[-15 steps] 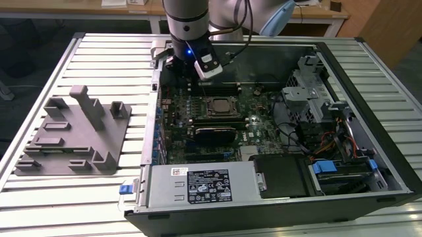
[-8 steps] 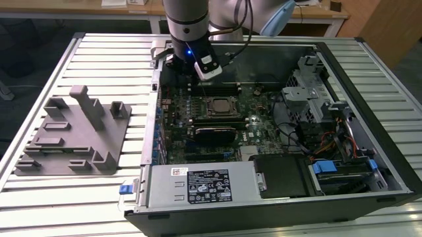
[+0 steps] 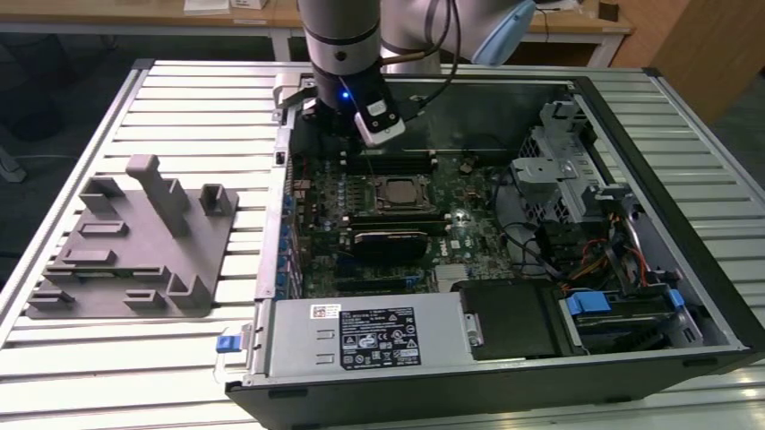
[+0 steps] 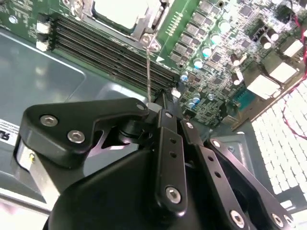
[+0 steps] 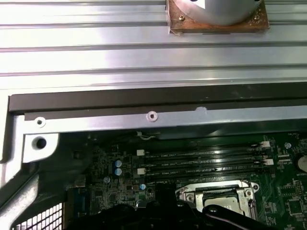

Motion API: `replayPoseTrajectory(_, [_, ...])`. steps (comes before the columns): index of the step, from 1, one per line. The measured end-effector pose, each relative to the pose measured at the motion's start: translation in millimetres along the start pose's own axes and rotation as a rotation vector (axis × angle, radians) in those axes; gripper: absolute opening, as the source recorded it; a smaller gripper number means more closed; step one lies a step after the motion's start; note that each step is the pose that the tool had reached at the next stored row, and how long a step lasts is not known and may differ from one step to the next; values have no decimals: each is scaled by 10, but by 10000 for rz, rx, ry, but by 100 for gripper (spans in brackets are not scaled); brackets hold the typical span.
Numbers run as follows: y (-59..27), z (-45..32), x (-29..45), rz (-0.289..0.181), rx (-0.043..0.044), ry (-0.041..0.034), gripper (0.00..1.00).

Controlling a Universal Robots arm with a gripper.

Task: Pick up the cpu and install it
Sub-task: 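Install the first cpu locking lever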

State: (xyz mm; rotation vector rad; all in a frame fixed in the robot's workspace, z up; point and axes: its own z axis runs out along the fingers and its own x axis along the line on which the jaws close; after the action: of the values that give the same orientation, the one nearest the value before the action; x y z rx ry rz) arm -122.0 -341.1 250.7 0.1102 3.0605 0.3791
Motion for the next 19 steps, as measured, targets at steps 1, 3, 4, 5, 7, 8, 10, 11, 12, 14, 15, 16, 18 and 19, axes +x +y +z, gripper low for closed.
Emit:
replayPoseTrajectory(1, [1, 1, -20, 1, 2, 2, 11])
replayPoseTrajectory(3, [4, 4, -64, 2, 3, 5, 11])
replayPoseTrajectory(4, [6, 6, -89, 3, 6, 7, 11])
replayPoseTrajectory(5, [7, 7, -113, 3, 9, 8, 11])
replayPoseTrajectory(7, [11, 11, -173, 2, 22, 10, 11])
replayPoseTrajectory(8, [13, 13, -207, 2, 30, 11, 11])
replayPoseTrajectory(10, [18, 18, -277, 2, 47, 11, 11])
replayPoseTrajectory(11, [20, 21, -311, 1, 55, 12, 11])
replayPoseTrajectory(12, [22, 23, -346, 1, 65, 13, 11])
replayPoseTrajectory(14, [27, 27, -418, 1, 84, 13, 11])
replayPoseTrajectory(15, [29, 29, -448, -1, 95, 13, 11])
replayPoseTrajectory(16, [30, 31, -472, -1, 107, 12, 11])
replayPoseTrajectory(18, [33, 33, -514, 0, 132, 10, 11])
replayPoseTrajectory(19, [34, 35, -532, -1, 144, 8, 11])
